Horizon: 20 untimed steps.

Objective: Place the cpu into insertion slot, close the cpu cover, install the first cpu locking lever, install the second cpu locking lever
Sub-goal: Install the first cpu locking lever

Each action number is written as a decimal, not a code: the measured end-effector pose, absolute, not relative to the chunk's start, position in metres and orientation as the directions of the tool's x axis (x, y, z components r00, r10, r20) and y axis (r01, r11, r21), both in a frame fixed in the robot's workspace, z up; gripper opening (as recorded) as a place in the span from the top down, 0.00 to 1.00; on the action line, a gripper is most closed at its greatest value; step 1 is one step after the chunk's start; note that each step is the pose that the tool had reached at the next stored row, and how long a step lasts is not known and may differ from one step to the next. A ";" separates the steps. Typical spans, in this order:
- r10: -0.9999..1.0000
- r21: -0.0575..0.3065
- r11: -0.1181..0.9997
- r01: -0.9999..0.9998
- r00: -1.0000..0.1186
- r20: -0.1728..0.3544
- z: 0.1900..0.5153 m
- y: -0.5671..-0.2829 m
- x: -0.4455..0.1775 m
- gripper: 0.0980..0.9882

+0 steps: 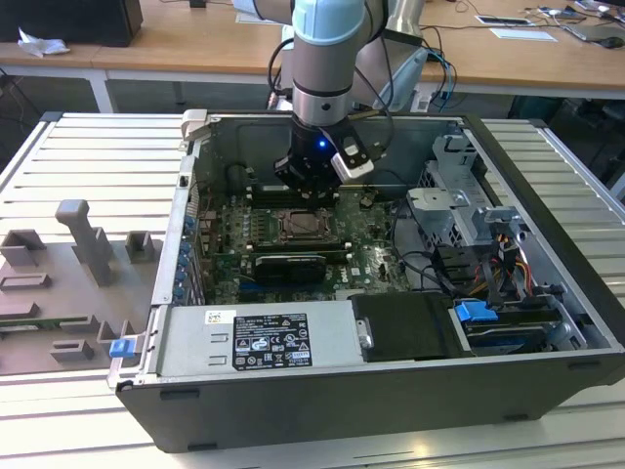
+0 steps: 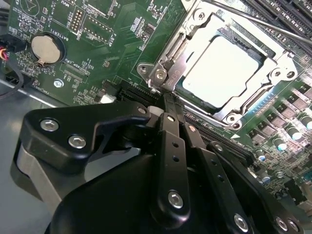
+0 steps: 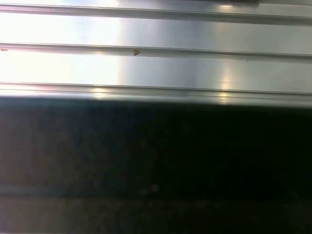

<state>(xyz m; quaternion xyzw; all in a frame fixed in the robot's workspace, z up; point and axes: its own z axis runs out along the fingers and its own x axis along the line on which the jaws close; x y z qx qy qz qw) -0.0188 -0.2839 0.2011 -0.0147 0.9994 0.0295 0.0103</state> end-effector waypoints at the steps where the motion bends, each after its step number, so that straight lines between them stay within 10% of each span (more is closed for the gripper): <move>1: -0.029 0.059 0.998 -0.030 -0.999 -0.021 0.201 -0.284 -0.019 0.99; 20: -0.029 0.062 0.998 -0.030 -0.999 -0.022 0.213 -0.287 -0.019 0.99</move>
